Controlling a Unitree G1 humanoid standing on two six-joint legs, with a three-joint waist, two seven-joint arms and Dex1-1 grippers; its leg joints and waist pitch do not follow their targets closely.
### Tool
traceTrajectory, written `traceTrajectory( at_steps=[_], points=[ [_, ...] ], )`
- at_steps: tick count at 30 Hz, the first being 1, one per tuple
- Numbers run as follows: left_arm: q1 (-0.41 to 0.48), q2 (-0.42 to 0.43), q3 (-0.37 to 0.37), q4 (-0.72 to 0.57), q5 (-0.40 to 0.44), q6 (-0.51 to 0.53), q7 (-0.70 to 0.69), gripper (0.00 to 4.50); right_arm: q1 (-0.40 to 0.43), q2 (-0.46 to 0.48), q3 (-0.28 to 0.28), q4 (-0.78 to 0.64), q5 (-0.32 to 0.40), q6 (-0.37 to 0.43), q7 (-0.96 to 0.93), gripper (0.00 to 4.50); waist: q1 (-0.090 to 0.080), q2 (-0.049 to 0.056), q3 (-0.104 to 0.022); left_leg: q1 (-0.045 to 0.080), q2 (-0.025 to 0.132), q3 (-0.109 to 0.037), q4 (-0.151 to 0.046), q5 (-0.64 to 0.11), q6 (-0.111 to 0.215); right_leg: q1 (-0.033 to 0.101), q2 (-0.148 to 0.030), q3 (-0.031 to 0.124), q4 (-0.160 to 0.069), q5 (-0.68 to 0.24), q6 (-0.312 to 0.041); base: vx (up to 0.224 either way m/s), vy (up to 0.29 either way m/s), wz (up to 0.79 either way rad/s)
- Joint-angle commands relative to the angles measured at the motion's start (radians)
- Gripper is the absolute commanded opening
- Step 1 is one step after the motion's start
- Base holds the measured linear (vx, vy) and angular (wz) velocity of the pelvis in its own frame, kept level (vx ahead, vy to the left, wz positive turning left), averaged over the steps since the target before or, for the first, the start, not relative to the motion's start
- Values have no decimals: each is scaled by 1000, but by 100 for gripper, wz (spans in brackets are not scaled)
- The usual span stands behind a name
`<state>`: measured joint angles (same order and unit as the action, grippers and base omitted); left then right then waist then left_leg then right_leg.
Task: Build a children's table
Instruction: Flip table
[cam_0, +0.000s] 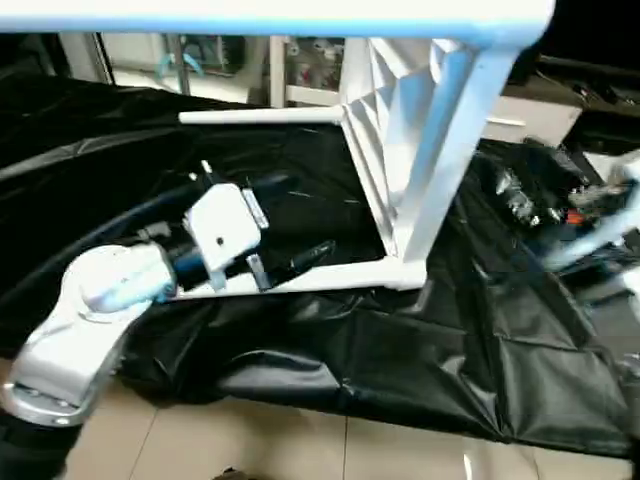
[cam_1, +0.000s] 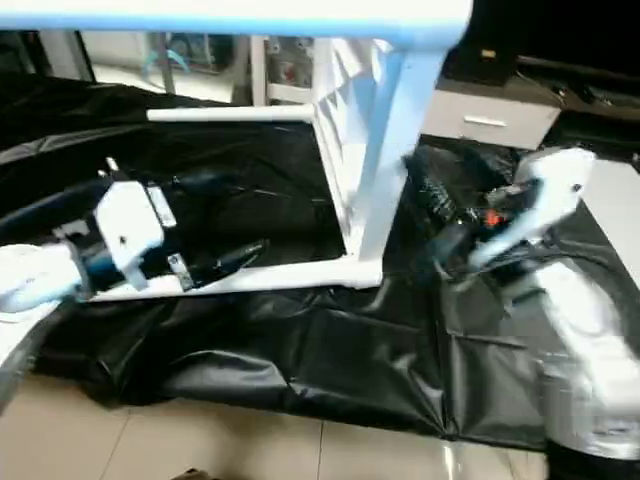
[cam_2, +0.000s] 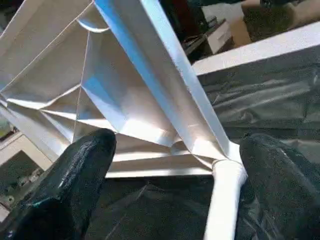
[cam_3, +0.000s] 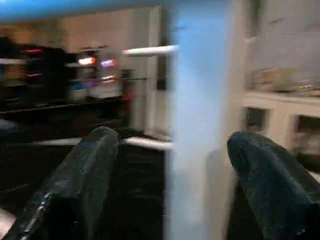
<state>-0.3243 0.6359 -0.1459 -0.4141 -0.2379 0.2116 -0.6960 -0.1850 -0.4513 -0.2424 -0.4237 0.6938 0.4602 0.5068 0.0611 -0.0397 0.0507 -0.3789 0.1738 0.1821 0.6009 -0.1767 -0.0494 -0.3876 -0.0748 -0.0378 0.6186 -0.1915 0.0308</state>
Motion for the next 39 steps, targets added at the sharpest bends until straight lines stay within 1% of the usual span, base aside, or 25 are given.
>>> traceTrajectory(
  at_steps=[1, 4, 6, 7, 8, 9, 10, 11, 12, 13, 14, 16, 17, 19, 21, 22, 23, 24, 26, 27, 30, 33, 36, 38, 39],
  points=[
    [-18, 22, -8, -24, 19, 15, -20, 450, 23, -35, 56, -47, 45, 62, 71, 415, 4, 17, -54, 25, 49, -26, -85, -330, -56, 22, -52, 36, -74, -244, -158, 0, 0, 0],
    [-11, 40, -17, -28, 45, 21, -20, 450, 54, -57, 124, -83, 43, 90, 116, 435, 5, 17, -51, 25, 49, -26, -86, -345, -58, 20, -53, 37, -77, -274, -154, 0, 0, 0],
    [11, 34, 2, -10, 100, 24, 36, 450, 74, -46, 183, -96, -9, 90, 100, 444, 6, 15, -51, 24, 52, -29, -88, -359, -69, 18, -56, 37, -80, -305, -146, 0, 0, 0],
    [24, 24, 17, -8, 100, 42, 60, 450, 75, -34, 200, -94, -19, 102, 73, 444, 5, 16, -52, 24, 52, -30, -88, -354, -76, 17, -58, 37, -76, -299, -148, 0, 0, 0],
    [48, -5, 43, -15, 106, 96, 128, 450, 72, 2, 244, -54, -113, 95, -20, 444, 2, 14, -51, 23, 51, -29, -88, -352, -86, 13, -57, 38, -76, -305, -151, 0, 0, 0],
    [56, -13, 51, -18, 111, 111, 150, 450, 71, 14, 260, -38, -146, 97, -56, 444, 2, 15, -51, 24, 51, -29, -88, -353, -92, 12, -58, 37, -77, -311, -152, 0, 0, 0],
    [56, -13, 51, -18, 111, 111, 150, 450, 71, 14, 260, -38, -146, 97, -56, 444, 0, 14, -50, 23, 50, -29, -88, -356, -96, 11, -56, 37, -77, -317, -153, 0, 0, 0],
    [65, -30, 57, -24, 101, 124, 169, 450, 69, 39, 283, -2, -211, 80, -113, 444, 3, 10, -52, 28, 49, -30, -87, -374, -94, 10, -58, 38, -82, -339, -144, 0, 0, 0],
    [65, -31, 58, -24, 101, 125, 169, 450, 68, 40, 284, -1, -213, 79, -115, 444, 5, 12, -51, 26, 49, -30, -87, -368, -96, 8, -57, 38, -80, -335, -144, 0, 0, 0],
    [71, -51, 62, -27, 84, 139, 184, 450, 68, 63, 296, 23, -239, 76, -151, 444, 5, 14, -51, 28, 48, -29, -87, -370, -98, 6, -58, 38, -80, -329, -146, 0, 0, 0],
    [73, -91, 62, -19, 86, 155, 219, 450, 66, 114, 314, 61, -274, 69, -218, 444, 7, 12, -52, 27, 49, -29, -88, -375, -99, 6, -57, 38, -81, -323, -145, 0, 0, 0],
    [72, -102, 61, -14, 92, 158, 231, 450, 64, 126, 320, 67, -284, 66, -235, 444, 7, 13, -53, 26, 49, -30, -89, -374, -101, 6, -56, 38, -80, -307, -147, 0, 0, 0],
    [61, -107, 61, -1, 113, 163, 248, 450, 58, 142, 333, 71, -302, 61, -256, 444, 9, 13, -57, 23, 49, -30, -89, -343, -99, 12, -53, 38, -73, -248, -143, 0, 0, 0],
    [34, -108, 64, 12, 147, 173, 269, 450, 47, 160, 354, 74, -332, 53, -278, 444, 7, 12, -57, 21, 47, -28, -88, -321, -95, 14, -51, 38, -71, -217, -137, 0, 0, 0],
    [-44, -47, 61, 40, 227, 92, 255, 450, 37, 192, 370, 75, -344, 35, -288, 444, 7, 13, -56, 20, 44, -28, -87, -311, -87, 15, -51, 39, -74, -216, -126, 0, 0, 0],
    [-47, -45, 60, 41, 230, 88, 253, 450, 36, 192, 371, 75, -345, 35, -289, 444, 8, 16, -59, 21, 44, -30, -86, -306, -88, 16, -51, 38, -72, -214, -122, 0, 0, 0],
    [-74, -27, 69, 42, 238, 22, 232, 450, 37, 206, 380, 77, -355, 27, -285, 444, 7, 20, -57, 21, 46, -31, -89, -309, -94, 17, -52, 37, -68, -202, -127, 0, 0, 0],
    [-79, -25, 70, 42, 239, 10, 228, 450, 37, 208, 382, 77, -357, 26, -284, 444, 7, 18, -55, 21, 45, -31, -88, -314, -92, 15, -52, 37, -73, -207, -126, 0, 0, 0],
    [-109, 1, 74, 42, 268, -124, 203, 450, 46, 224, 397, 78, -349, -1, -257, 444, 6, 24, -58, 21, 47, -31, -89, -315, -95, 17, -54, 37, -68, -174, -137, 0, 0, 0],
    [-115, 9, 72, 46, 279, -161, 202, 450, 48, 224, 402, 76, -351, -3, -253, 444, 7, 26, -59, 21, 47, -32, -89, -317, -96, 17, -54, 37, -67, -169, -137, 0, 0, 0],
    [-127, 22, 70, 52, 294, -230, 196, 450, 55, 227, 409, 73, -353, -5, -250, 444, 7, 25, -60, 22, 48, -30, -88, -307, -98, 19, -53, 37, -62, -131, -145, 0, 0, 0],
    [-147, 33, 71, 58, 314, -273, 208, 450, 60, 231, 414, 71, -356, -11, -250, 444, 8, 29, -59, 23, 48, -30, -89, -327, -106, 17, -53, 37, -62, -152, -147, 0, 0, 0],
    [-173, 43, 76, 75, 340, -300, 237, 450, 59, 236, 416, 68, -355, -14, -246, 444, 7, 28, -57, 25, 47, -32, -89, -356, -111, 15, -54, 37, -64, -192, -143, 0, 0, 0],
    [-210, 50, 88, 106, 366, -354, 256, 450, 60, 245, 416, 62, -346, -19, -232, 444, 7, 28, -56, 26, 47, -33, -89, -378, -112, 12, -56, 38, -67, -228, -140, 0, 0, 0],
    [-240, 57, 99, 138, 393, -409, 269, 450, 64, 253, 421, 58, -331, -26, -209, 444, 6, 28, -56, 24, 47, -33, -89, -379, -110, 13, -56, 38, -69, -232, -139, 0, 0, 0]
  ],
)
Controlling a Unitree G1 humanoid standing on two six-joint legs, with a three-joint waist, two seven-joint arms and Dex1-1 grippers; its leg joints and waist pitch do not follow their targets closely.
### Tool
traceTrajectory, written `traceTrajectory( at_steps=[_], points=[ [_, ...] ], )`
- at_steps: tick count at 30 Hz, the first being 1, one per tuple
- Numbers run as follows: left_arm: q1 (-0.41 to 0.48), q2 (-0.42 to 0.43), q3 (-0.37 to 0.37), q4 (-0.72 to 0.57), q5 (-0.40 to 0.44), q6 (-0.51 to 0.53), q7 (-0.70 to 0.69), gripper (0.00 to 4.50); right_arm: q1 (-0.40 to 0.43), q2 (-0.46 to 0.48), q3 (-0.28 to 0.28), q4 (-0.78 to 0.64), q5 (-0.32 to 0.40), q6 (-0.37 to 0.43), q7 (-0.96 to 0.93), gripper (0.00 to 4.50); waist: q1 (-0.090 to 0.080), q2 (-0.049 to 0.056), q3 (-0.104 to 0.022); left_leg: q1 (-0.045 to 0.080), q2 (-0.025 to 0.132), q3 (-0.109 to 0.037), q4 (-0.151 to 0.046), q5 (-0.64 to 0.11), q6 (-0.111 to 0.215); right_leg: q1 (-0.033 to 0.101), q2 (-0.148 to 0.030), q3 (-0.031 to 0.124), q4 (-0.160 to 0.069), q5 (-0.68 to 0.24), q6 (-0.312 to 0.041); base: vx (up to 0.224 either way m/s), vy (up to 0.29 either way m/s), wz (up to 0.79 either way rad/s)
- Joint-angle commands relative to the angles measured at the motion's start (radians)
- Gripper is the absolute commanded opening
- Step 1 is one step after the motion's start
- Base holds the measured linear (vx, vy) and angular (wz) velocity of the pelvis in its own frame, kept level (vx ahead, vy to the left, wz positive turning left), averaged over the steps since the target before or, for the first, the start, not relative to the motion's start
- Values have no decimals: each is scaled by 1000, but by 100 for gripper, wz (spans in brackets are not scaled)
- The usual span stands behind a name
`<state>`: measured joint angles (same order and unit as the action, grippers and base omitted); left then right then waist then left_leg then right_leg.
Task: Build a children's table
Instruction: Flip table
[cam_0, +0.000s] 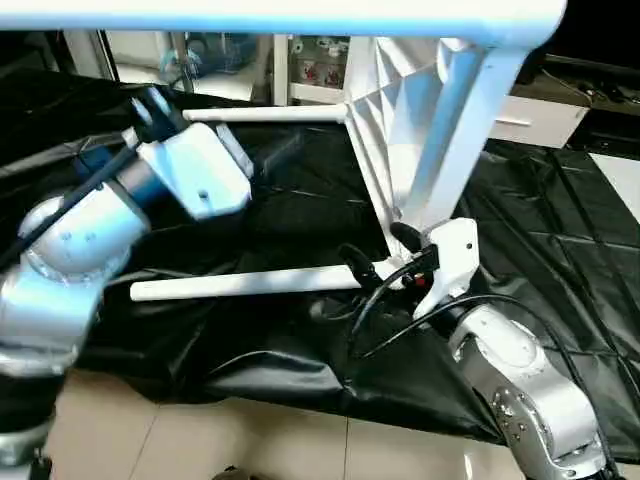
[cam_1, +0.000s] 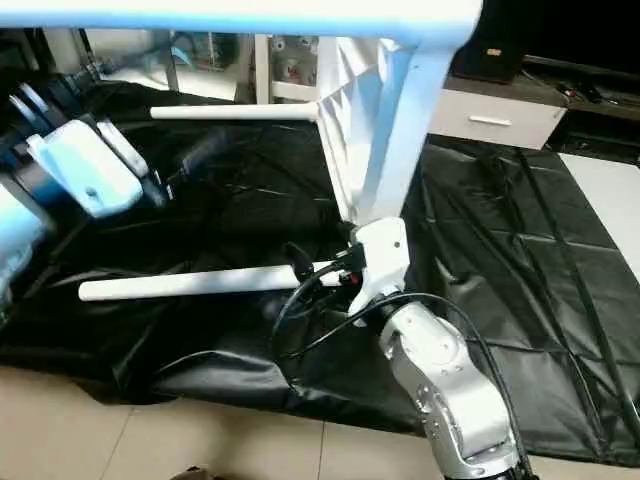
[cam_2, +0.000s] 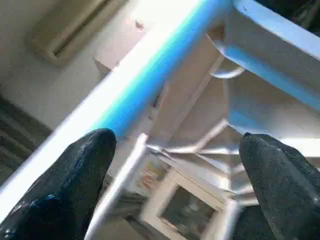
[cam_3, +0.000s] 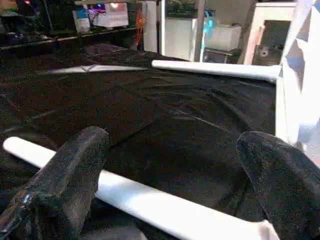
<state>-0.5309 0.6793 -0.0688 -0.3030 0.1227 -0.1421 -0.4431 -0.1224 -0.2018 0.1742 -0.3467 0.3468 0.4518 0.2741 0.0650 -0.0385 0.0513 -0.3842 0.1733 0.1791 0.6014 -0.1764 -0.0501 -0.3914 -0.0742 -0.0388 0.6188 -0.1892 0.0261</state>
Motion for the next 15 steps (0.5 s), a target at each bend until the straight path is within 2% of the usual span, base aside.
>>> traceTrajectory(
  at_steps=[1, 2, 7, 9, 15],
  points=[
    [-45, 17, 26, 41, 44, -81, 21, 450, 4, 6, 6, -21, 24, -23, 34, 444, 3, 27, -56, 29, 47, -31, -89, -387, -107, 15, -57, 40, -71, -240, -131, 0, 0, 0],
    [-55, 20, 31, 55, 61, -109, 30, 450, 7, 12, 6, -24, 33, -34, 45, 444, 3, 27, -58, 28, 48, -33, -89, -382, -110, 18, -58, 39, -67, -232, -132, 0, 0, 0],
    [-90, 44, 40, 121, 124, -168, 71, 450, 30, 46, -6, -79, 119, -91, 114, 444, 5, 30, -58, 28, 51, -33, -89, -389, -106, 13, -58, 40, -65, -221, -132, 0, 0, 0],
    [-117, 65, 34, 169, 175, -185, 104, 450, 36, 44, -1, -96, 113, -125, 132, 444, 6, 31, -58, 28, 50, -33, -89, -384, -108, 12, -57, 40, -64, -215, -128, 0, 0, 0],
    [-157, 100, 18, 300, 236, -242, 97, 450, 34, 56, -8, -101, 94, -164, 139, 444, 10, 31, -57, 30, 49, -35, -89, -411, -113, 7, -60, 41, -67, -252, -133, 0, 0, 0]
  ],
)
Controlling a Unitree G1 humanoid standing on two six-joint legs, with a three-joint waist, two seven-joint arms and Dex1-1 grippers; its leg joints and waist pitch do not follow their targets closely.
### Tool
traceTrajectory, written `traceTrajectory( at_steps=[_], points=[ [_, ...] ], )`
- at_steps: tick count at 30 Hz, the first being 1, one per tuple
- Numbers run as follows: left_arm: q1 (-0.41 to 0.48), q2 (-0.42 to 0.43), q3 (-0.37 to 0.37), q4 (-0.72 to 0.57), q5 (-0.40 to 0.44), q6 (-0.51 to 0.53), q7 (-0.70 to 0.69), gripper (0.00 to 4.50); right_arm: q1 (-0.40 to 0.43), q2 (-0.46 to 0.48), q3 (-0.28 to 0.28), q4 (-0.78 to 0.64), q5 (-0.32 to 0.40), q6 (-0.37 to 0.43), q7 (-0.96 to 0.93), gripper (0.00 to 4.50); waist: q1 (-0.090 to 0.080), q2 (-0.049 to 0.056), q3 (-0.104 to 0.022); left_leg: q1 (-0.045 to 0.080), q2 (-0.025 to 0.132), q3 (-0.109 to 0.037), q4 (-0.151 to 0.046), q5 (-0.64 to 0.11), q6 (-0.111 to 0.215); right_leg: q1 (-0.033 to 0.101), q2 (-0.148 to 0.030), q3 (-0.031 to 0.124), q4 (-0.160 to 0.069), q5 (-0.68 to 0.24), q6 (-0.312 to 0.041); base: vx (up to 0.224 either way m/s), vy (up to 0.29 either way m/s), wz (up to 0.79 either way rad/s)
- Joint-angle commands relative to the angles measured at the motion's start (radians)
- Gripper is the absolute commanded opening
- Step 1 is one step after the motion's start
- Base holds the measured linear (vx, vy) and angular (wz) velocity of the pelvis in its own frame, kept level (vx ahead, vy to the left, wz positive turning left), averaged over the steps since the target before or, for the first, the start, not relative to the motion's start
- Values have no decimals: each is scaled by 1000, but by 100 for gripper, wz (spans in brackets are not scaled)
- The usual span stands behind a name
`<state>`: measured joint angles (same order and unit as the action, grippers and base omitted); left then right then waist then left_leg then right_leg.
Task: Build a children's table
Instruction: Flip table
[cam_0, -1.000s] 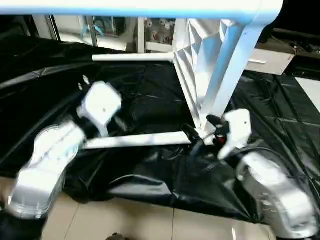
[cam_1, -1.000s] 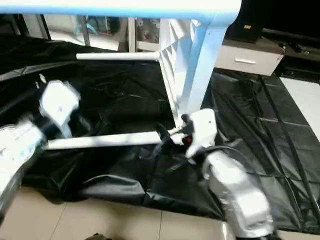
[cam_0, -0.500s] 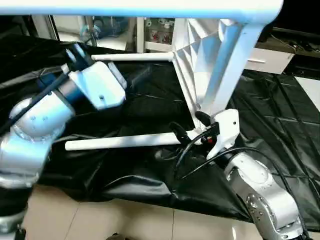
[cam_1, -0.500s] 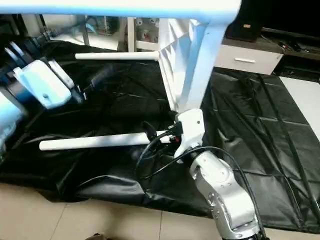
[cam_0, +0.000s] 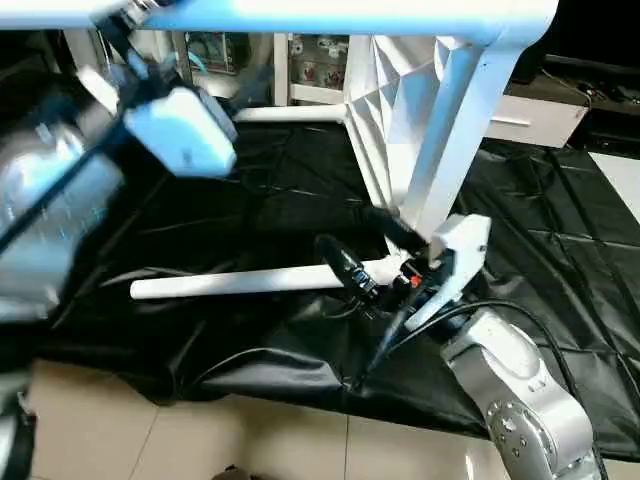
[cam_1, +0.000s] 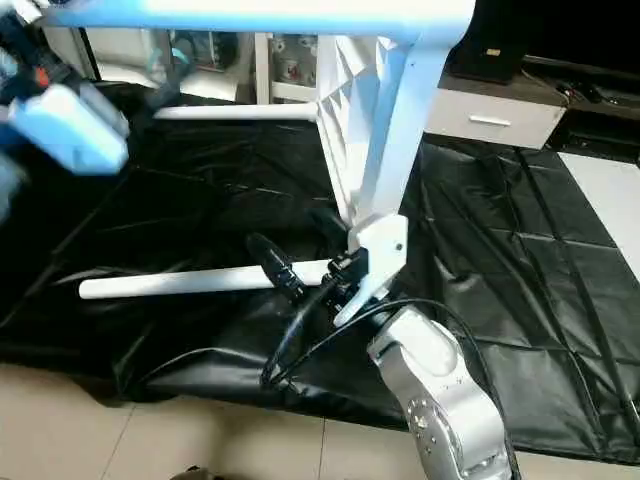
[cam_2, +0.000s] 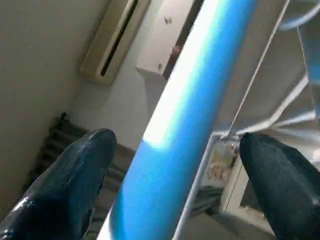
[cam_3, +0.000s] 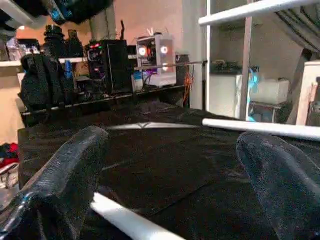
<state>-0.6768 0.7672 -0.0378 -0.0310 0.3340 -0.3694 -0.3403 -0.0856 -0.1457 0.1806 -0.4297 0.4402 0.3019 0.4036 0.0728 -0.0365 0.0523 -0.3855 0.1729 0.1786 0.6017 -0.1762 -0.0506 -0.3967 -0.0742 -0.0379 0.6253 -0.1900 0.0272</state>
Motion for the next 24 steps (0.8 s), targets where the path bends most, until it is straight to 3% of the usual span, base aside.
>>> traceTrajectory(
  at_steps=[1, 2, 8, 13, 24],
  points=[
    [-15, 21, -14, 40, 41, -18, -2, 450, -3, 0, -14, -19, -2, -16, 10, 444, 3, 37, -59, 32, 50, -36, -90, -411, -116, 12, -61, 41, -71, -244, -136, 0, 0, 0],
    [-23, 28, -12, 56, 52, -27, 2, 450, -3, -4, -13, -21, -7, -19, 12, 444, 4, 33, -59, 31, 49, -35, -90, -416, -116, 12, -59, 41, -71, -242, -135, 0, 0, 0],
    [-60, 40, -16, 98, 93, -53, 41, 450, 0, -11, -12, -22, -24, -26, 9, 444, 15, 33, -58, 35, 51, -35, -90, -431, -118, 8, -62, 42, -72, -255, -138, 0, 0, 0],
    [-80, 35, 15, 127, 117, -41, 86, 450, 1, -14, -5, -20, -45, -38, 4, 444, 15, 33, -59, 34, 51, -36, -90, -425, -119, 10, -61, 41, -69, -238, -141, 0, 0, 0],
    [-78, 10, 45, 132, 70, -26, 104, 360, 2, -15, -2, -17, -51, -48, 12, 450, 16, 32, -58, 32, 51, -35, -90, -416, -112, 11, -63, 41, -69, -236, -148, 0, 0, 0]
  ],
)
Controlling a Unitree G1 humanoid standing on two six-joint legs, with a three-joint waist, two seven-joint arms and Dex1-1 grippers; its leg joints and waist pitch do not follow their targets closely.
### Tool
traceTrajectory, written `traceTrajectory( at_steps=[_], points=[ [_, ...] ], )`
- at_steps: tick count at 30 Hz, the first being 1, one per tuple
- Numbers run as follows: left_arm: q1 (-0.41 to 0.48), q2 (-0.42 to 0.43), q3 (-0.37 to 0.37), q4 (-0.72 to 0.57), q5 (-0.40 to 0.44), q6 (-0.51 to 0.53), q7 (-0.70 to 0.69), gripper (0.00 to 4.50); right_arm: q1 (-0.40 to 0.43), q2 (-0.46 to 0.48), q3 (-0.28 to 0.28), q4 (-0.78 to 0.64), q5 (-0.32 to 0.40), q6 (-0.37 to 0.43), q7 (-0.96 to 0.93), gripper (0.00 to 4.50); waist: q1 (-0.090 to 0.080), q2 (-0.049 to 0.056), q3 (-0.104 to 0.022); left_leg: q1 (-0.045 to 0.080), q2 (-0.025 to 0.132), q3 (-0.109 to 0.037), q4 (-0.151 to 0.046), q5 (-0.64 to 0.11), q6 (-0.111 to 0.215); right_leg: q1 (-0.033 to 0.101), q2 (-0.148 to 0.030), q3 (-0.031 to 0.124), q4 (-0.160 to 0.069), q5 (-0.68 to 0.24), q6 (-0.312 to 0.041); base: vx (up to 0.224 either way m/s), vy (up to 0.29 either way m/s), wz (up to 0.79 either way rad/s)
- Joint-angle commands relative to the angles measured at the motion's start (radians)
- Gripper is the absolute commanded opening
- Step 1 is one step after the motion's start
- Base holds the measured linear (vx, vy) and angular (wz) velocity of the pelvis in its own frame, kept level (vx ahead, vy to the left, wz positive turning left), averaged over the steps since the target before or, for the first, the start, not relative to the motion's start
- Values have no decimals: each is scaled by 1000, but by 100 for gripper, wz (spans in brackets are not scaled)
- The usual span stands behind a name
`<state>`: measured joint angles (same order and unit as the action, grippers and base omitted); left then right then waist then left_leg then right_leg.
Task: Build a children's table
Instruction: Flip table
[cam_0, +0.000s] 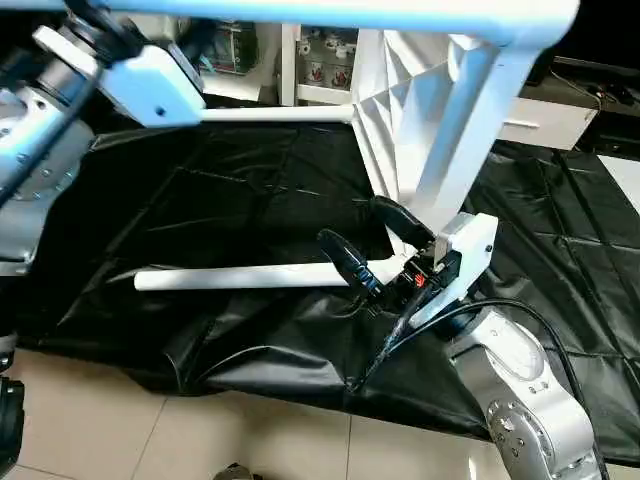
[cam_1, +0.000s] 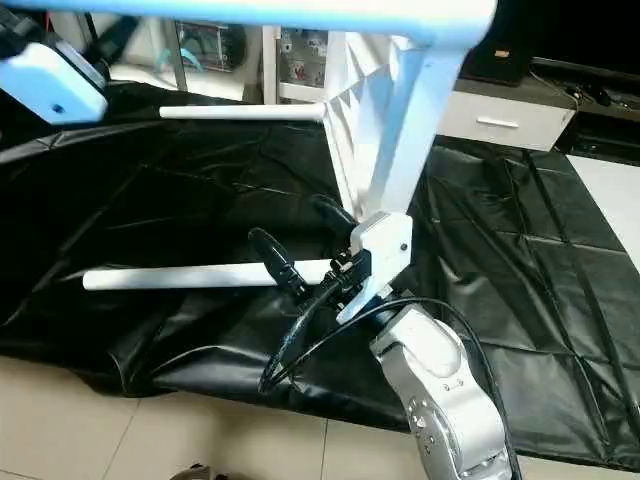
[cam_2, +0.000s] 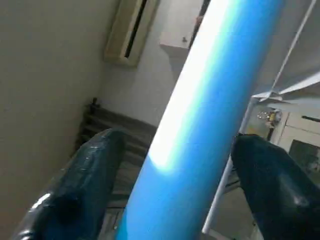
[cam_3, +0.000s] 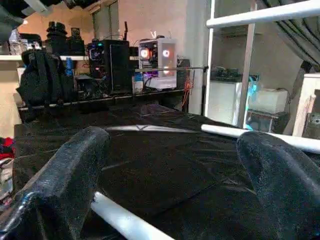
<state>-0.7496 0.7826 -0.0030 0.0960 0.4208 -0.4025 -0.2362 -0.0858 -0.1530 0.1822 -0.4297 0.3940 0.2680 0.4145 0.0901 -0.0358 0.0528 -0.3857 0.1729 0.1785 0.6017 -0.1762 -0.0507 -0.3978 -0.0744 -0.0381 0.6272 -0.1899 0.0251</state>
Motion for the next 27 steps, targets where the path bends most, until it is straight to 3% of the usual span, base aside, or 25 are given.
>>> traceTrajectory(
  at_steps=[1, 6, 10, 11, 17, 19, 24, 27],
  points=[
    [-4, -7, 10, 3, -20, 12, -2, 360, 1, -7, -4, -17, -5, -15, 4, 450, 0, 32, -59, 33, 52, -35, -90, -417, -113, 11, -63, 41, -71, -236, -146, 0, 0, 0],
    [5, -14, 16, -11, -28, 27, -12, 304, 1, -5, -1, -17, -10, -16, 9, 450, -1, 30, -58, 32, 51, -35, -90, -415, -111, 12, -63, 41, -72, -239, -145, 0, 0, 0],
    [12, -22, 26, -19, -37, 49, -7, 287, 3, -6, 1, -16, -11, -17, 10, 450, -1, 30, -58, 32, 51, -35, -90, -417, -111, 12, -63, 42, -72, -247, -143, 0, 0, 0],
    [18, -32, 38, -22, -48, 66, 2, 264, 4, -6, 3, -15, -13, -18, 10, 450, 0, 30, -58, 33, 51, -35, -90, -415, -110, 11, -63, 42, -73, -247, -144, 0, 0, 0],
    [18, -99, 138, -30, -147, 207, 62, 247, 11, -15, 12, -18, -13, -14, 25, 450, 4, 30, -60, 30, 50, -33, -89, -388, -107, 14, -62, 40, -70, -216, -151, 0, 0, 0],
    [13, -105, 158, -23, -159, 231, 74, 245, 14, -17, 18, -20, -13, -13, 31, 450, 5, 28, -63, 28, 50, -32, -86, -359, -96, 18, -63, 41, -68, -197, -154, 0, 0, 0],
    [8, -158, 218, -32, -220, 311, 108, 245, 19, -22, 25, -23, -13, -9, 39, 450, 9, 28, -68, 17, 47, -25, -74, -214, -52, 27, -61, 38, -54, -53, -187, 0, 0, 0],
    [4, -178, 241, -50, -238, 349, 99, 245, 21, -28, 28, -22, -14, -8, 41, 450, 14, 31, -71, 17, 47, -23, -69, -169, -37, 27, -59, 36, -47, 0, -198, 0, 0, 0]
  ],
)
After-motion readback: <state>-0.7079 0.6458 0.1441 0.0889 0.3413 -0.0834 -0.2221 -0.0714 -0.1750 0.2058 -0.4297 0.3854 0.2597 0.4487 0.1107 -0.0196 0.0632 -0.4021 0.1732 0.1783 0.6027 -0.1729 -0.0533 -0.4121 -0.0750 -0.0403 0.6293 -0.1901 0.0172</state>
